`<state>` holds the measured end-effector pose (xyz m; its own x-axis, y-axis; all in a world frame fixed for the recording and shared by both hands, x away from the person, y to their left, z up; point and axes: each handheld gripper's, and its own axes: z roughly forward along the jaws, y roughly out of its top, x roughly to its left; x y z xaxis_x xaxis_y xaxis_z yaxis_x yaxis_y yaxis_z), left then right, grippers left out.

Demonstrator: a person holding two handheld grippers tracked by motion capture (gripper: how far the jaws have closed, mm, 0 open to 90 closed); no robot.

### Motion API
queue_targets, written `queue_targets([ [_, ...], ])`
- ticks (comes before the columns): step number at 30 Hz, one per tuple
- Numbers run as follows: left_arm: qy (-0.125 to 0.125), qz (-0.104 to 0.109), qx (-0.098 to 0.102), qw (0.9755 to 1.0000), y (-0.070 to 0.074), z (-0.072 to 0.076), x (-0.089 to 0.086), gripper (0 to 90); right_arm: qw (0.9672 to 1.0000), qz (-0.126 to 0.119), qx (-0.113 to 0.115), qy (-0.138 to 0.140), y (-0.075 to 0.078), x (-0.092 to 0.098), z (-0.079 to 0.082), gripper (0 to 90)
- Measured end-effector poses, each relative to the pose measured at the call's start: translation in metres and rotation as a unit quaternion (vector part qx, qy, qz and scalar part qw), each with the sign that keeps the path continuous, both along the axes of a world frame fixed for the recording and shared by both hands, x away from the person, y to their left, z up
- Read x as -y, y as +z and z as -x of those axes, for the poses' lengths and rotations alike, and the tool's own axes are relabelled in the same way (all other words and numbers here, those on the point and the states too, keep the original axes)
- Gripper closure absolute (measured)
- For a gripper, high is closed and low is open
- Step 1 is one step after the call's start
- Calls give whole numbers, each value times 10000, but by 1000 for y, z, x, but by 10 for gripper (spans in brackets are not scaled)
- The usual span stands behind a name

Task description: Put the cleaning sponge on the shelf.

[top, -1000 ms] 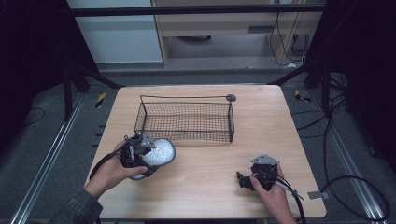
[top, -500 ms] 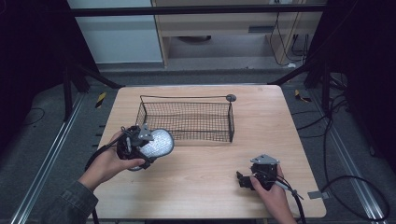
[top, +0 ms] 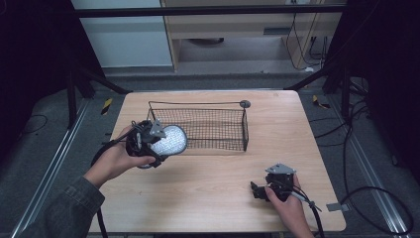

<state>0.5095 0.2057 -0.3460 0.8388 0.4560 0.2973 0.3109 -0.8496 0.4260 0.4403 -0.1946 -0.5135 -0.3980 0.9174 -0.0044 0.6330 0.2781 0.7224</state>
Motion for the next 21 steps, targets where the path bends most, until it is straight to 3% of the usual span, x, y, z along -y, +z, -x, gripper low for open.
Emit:
queue_targets([
  [7, -83, -210, 71, 9997, 1, -3, 5, 118, 10000, -1, 1, -2, 0, 0, 0, 3],
  [21, -144, -291, 397, 9987, 17, -10, 8, 118, 10000, -7, -3, 0, 0, 0, 0, 3],
])
